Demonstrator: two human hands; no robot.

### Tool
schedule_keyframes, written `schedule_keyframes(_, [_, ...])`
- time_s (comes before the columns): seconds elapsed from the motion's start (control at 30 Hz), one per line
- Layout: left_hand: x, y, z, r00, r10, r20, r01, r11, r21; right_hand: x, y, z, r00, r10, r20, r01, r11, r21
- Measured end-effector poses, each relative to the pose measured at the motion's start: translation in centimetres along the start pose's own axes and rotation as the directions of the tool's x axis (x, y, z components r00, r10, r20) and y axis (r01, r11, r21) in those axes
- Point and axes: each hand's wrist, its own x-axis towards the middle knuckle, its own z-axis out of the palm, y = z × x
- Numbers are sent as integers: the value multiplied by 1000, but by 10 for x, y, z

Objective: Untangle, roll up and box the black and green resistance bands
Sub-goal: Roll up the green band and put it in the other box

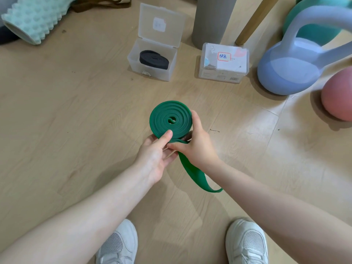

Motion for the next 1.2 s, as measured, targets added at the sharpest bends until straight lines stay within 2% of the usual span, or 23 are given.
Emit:
schedule_keyframes(0.1, [2, 1, -2, 1000, 19, -5, -19, 1000, -2, 4, 0, -4, 999, 14, 50, -11, 999, -48])
schedule_keyframes(0.2, [4, 1, -4, 999, 36, -15, -36, 999, 2, 10, 2, -12, 987, 34, 160, -10, 989, -147])
schedule_keyframes(0.3, [10, 7, -7, 997, 65, -51, -66, 998, -20, 12, 7, -27, 965, 106, 240, -53, 975, -216])
schedule_keyframes(0.37, [13, 12, -9, 995, 75, -64, -78, 996, -46, 10, 15, -35, 957, 178, 231, -146, 978, -145])
schedule_keyframes(0.47, [16, 22, -12, 993, 84, -86, -90, 993, -76, 3, 32, -40, 950, 279, 141, -270, 959, -81])
schedule_keyframes(0.6, [21, 28, -16, 991, 94, -96, -105, 988, -114, -4, 47, -37, 878, 453, 151, -468, 879, 86])
schedule_keyframes(0.8, [25, 30, -24, 981, 120, -154, -138, 985, -109, -4, 46, -30, 819, 562, 114, -556, 729, 400])
schedule_keyframes(0.93, [27, 33, -29, 983, 81, -167, -103, 986, -131, -4, 47, -32, 806, 572, 155, -538, 595, 598])
schedule_keyframes(1.07, [28, 32, -29, 989, 20, -144, -39, 990, -134, -2, 46, -36, 811, 538, 230, -524, 492, 695])
schedule_keyframes(1.2, [29, 28, -29, 991, -20, -135, 3, 992, -127, 0, 41, -42, 861, 352, 367, -498, 432, 752])
